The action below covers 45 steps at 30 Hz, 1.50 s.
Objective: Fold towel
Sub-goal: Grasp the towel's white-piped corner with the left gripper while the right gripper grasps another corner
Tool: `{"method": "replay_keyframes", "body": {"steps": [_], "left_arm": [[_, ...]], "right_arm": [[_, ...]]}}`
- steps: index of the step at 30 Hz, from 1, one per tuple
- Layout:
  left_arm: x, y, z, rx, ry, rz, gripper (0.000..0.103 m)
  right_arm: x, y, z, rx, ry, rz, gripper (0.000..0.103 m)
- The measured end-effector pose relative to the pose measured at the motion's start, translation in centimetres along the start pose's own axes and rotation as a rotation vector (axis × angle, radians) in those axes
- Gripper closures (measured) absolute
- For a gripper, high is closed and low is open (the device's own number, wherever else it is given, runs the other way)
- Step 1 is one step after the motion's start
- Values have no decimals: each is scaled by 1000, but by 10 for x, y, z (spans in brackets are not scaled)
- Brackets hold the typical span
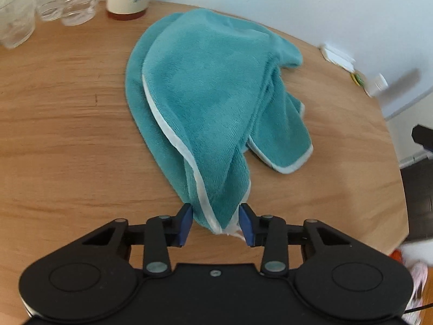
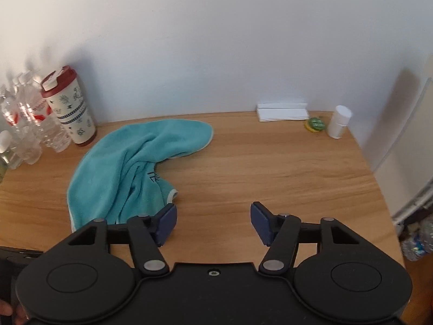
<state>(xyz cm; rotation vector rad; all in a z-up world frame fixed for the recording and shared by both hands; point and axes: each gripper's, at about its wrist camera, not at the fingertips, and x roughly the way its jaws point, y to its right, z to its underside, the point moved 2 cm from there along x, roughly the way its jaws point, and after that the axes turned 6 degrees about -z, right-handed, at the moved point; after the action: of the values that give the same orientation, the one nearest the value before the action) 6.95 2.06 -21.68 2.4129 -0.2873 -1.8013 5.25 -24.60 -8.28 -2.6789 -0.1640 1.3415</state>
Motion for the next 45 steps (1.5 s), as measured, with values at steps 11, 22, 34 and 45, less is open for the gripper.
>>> {"method": "replay_keyframes", "body": {"steps": [11,22,34,45], "left_arm": [[4,6,-10,-150,7,-102,75],[-1,5,-11,-143,14,-192,91],[-18,2,-20,-102,57,-264,93],[-26,-2,-24,-117,77,-300,93]], "right_arm": [[54,27,-60,-270,11,-169,38],[147,42,-108,-450,-39,-271,48],[248,22,-136,-545,-183,-272,58],[272,17,-138,-583,-244,-319,53]]}}
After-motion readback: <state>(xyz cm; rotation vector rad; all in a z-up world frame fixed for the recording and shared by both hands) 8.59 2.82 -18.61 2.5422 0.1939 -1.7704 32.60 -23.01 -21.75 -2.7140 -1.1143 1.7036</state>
